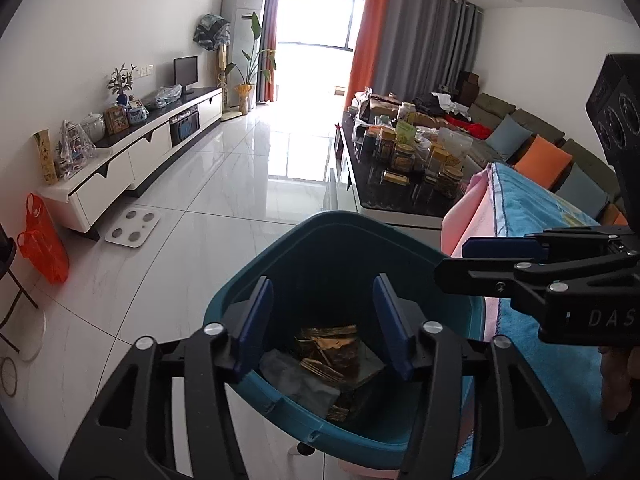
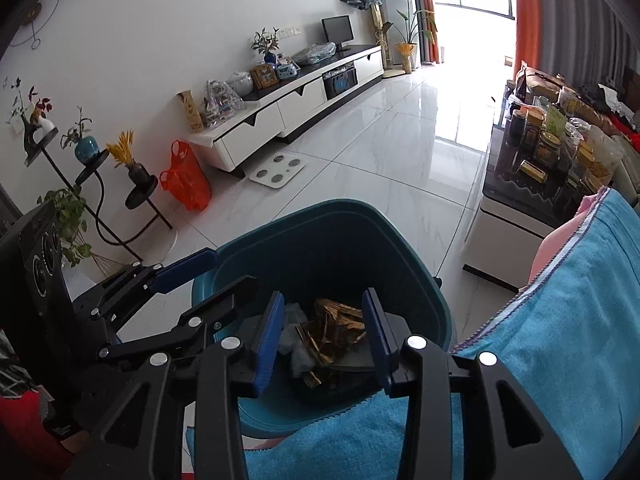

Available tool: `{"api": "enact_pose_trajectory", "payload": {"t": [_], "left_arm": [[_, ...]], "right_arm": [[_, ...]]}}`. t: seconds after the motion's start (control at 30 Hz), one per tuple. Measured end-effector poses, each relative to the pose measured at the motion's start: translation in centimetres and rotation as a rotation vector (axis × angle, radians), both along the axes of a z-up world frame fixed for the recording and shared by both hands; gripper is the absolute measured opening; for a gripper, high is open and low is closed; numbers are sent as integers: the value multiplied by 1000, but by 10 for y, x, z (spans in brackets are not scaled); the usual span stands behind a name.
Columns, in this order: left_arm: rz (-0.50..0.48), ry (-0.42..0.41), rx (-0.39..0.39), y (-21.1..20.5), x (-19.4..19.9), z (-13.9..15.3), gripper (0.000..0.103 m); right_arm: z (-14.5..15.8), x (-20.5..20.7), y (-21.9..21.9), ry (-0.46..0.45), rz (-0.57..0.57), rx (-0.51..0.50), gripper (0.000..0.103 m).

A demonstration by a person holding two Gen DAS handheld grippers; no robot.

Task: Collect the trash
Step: 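Bring both tools back over the table to the white foam nets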

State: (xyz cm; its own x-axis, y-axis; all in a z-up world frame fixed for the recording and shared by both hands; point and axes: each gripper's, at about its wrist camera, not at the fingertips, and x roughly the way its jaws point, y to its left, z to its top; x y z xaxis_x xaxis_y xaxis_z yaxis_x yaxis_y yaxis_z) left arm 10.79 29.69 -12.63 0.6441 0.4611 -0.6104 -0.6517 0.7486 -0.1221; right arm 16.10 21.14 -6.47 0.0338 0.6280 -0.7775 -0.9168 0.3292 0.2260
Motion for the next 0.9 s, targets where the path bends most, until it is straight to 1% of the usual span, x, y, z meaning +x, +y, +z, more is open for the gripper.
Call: {"api": "enact_pose_trajectory", "payload": {"t": [0.07,0.17,0.2,0.27,0.3,0.33,0.43,0.5,0.57,0.63,0.7,0.83,0.9], "left_arm": [[5,-12,1,-2,-8,4,56],[18,-32,10,-5,-17,13,64],[23,-41,14,-6,-20,17,68],[30,-53,24,-8,-33,24,73],[34,-62,29,-11,-40,28,77],[40,-72,35,-12,-46,33,80],[50,-95,49,-17,-62,46,86],[54,-110,62,-21,-69,55,89],[56,-125,78,-25,-75,66,92],[53,-145,91,-31,-80,76,95],[49,-164,103,-38,-86,86,97],[18,-184,140,-58,-85,105,97],[11,-198,158,-69,-88,113,97]], "right_arm": [[4,0,-4,-5,-7,14,41],[11,-2,-11,-13,-18,40,49],[14,-2,-14,-17,-22,49,55],[19,-3,-21,-26,-29,63,57],[22,-4,-25,-30,-32,74,61],[25,-5,-30,-35,-35,89,68],[34,-8,-45,-55,-43,122,75],[40,-10,-54,-65,-47,141,79],[46,-12,-64,-78,-47,160,81],[52,-13,-76,-94,-55,181,87],[56,-16,-85,-105,-62,197,89],[66,-20,-112,-138,-81,239,96],[67,-21,-123,-162,-95,245,96]]}}
